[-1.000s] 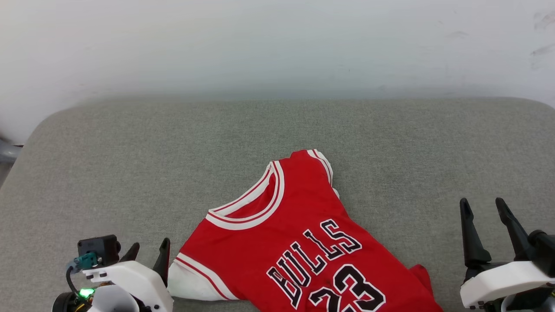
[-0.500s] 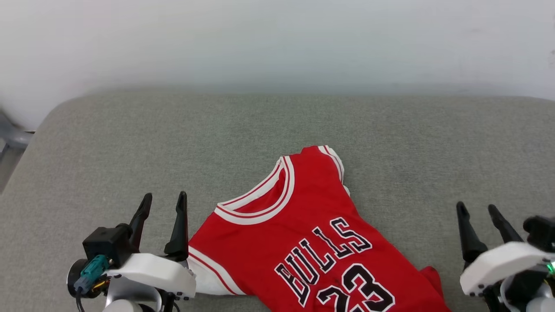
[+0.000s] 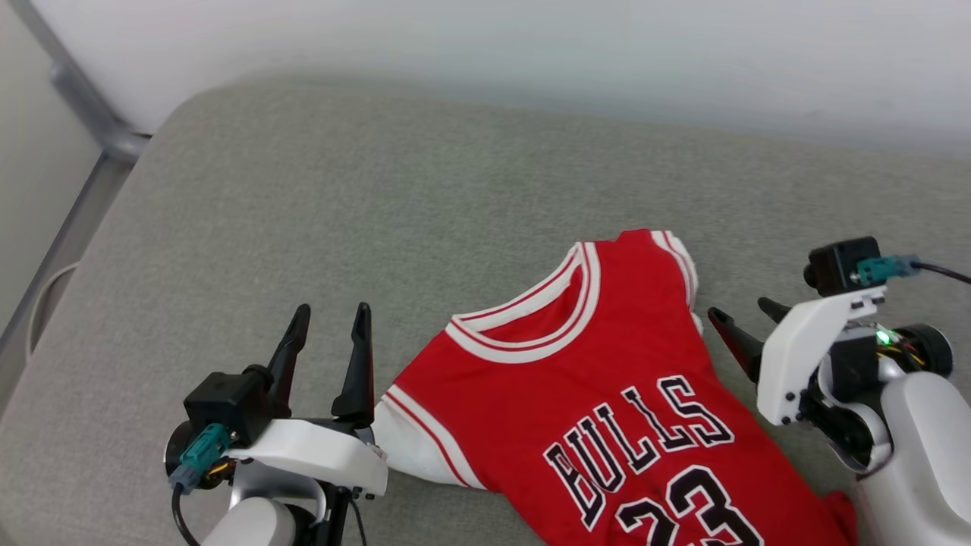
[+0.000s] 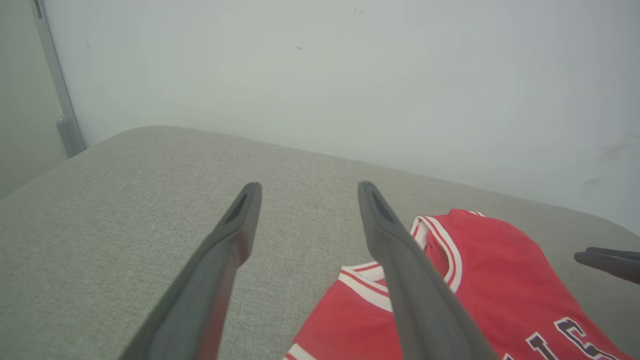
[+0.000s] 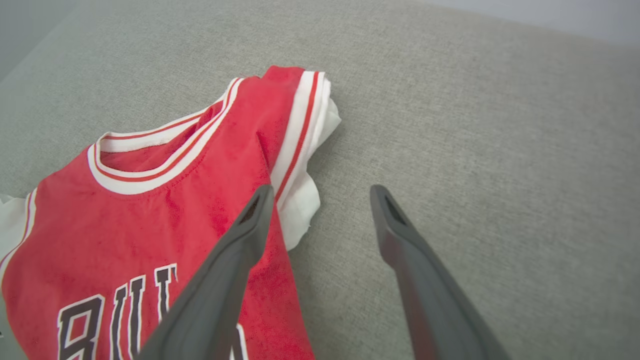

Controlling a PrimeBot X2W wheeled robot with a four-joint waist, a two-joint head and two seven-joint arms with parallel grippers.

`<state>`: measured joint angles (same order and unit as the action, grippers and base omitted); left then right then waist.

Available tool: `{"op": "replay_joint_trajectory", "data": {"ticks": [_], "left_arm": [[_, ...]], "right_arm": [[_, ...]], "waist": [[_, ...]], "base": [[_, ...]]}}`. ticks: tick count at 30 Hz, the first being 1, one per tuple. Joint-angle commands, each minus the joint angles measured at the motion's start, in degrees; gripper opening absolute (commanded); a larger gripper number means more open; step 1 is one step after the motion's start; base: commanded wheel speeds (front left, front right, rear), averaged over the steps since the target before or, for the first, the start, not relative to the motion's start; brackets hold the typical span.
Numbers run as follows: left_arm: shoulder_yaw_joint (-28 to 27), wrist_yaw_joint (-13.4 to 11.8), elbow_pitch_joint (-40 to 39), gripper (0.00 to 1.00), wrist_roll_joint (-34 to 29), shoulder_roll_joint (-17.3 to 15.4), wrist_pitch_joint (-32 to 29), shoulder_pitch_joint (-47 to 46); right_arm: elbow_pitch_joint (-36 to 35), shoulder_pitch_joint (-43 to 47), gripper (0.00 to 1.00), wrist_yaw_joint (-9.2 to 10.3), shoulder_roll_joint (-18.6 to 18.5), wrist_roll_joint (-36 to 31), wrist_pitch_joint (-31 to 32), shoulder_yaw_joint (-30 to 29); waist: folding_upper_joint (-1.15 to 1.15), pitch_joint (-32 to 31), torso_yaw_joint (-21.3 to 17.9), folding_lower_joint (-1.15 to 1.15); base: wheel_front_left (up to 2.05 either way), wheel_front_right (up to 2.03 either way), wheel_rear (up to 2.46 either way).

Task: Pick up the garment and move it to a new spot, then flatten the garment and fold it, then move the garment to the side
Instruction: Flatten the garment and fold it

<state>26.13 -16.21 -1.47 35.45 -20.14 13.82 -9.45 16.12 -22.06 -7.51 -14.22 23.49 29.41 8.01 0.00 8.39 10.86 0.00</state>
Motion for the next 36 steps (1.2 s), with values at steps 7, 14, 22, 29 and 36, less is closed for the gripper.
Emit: {"op": "replay_joint_trajectory", "data": {"ticks": [7,14,22,29,36], "left_arm": [[0.00,1.56,2.72,1.00,-0.04,2.26,0.97,-1.88],[-0.54,2.37,4.32,1.00,-0.43,3.72,1.22,-2.05],[-1.08,3.05,5.33,1.00,-0.71,3.70,1.35,-1.07],[-1.31,2.47,5.00,1.00,-0.05,2.79,0.71,1.13],[-1.11,2.07,3.87,1.00,0.05,1.98,-0.30,2.10]], "right_arm": [[9.22,-5.85,1.00,0.04,-2.04,3.11,3.42,8.17],[18.44,-3.92,0.00,0.02,-1.22,7.14,9.25,12.84],[13.93,-7.31,0.00,0.07,-5.34,7.11,0.04,8.55],[3.24,2.28,0.00,0.07,-8.37,1.16,-1.77,-2.72],[-10.86,18.50,0.00,0.04,-1.38,-4.77,3.47,-10.79]], "waist": [[0.00,4.07,4.67,0.00],[0.00,4.56,5.40,0.00],[0.00,1.89,2.42,0.00],[0.00,-1.56,-1.68,0.00],[0.00,-2.03,-4.17,0.00]], "base": [[0.00,0.00,0.00],[0.00,0.00,0.00],[0.00,0.00,0.00],[0.00,0.00,0.00],[0.00,0.00,0.00]]}}
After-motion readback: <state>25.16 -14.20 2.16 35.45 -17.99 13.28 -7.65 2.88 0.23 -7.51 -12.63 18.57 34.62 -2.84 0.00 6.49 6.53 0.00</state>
